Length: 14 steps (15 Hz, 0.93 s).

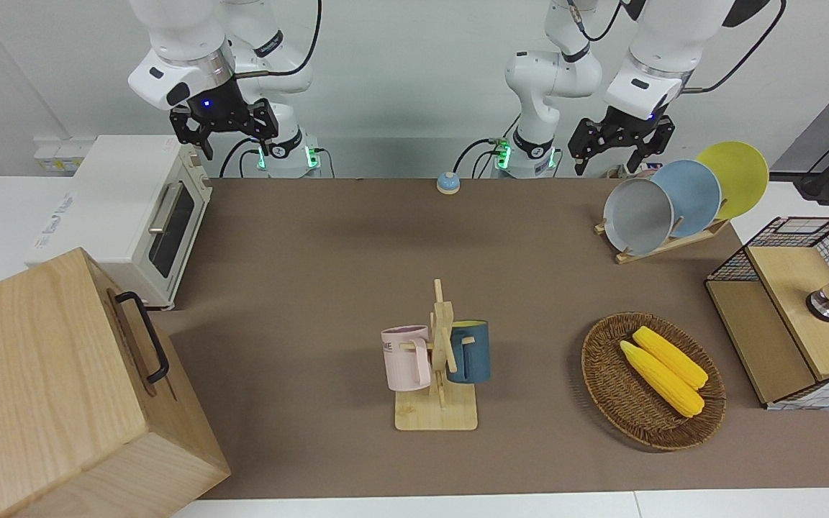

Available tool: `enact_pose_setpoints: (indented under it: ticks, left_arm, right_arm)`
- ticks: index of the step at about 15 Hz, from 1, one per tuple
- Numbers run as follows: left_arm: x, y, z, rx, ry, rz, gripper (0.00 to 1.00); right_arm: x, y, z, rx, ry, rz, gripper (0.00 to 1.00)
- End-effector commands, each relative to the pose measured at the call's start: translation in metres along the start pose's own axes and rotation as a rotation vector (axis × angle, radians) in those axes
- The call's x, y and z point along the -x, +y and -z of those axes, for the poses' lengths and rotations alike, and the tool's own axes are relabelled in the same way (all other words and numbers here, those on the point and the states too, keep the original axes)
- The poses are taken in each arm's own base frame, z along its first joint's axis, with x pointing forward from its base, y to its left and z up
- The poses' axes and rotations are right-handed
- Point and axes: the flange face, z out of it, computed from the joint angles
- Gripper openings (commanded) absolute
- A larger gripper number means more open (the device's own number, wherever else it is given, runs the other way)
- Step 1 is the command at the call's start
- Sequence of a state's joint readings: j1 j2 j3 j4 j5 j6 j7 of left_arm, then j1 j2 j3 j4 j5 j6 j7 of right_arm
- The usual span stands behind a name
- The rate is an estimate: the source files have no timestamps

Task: Pick gray plate from low plate rack and place it on table with left arm
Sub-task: 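Move the left gripper down toward the gray plate in the low rack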

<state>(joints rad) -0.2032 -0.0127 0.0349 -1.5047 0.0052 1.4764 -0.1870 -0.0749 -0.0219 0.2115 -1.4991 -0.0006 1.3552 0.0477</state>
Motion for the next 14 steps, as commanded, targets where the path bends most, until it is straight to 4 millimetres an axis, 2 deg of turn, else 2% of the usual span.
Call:
enact_pose_setpoints:
  ticks: [1, 7, 9, 11, 14]
  left_arm:
    - [0.004, -0.007, 0.004, 0.003, -0.01, 0.039, 1.0]
    - [0.006, -0.008, 0.003, -0.005, -0.011, 0.039, 1.0]
    - [0.005, -0.013, -0.002, -0.064, -0.012, 0.038, 1.0]
    - [0.008, -0.02, -0.011, -0.142, -0.02, 0.03, 1.0]
    - [0.016, -0.038, -0.038, -0.294, -0.057, 0.02, 1.0]
  right_arm:
    - [0.003, 0.003, 0.004, -0.003, -0.004, -0.013, 0.99]
    - [0.003, 0.003, 0.004, -0.003, -0.004, -0.013, 0.99]
    - [0.003, 0.002, 0.004, -0.003, -0.004, -0.012, 0.99]
    - [0.003, 0.002, 0.004, -0.003, -0.004, -0.012, 0.99]
    - [0.003, 0.003, 0.004, -0.003, -0.004, -0.013, 0.99]
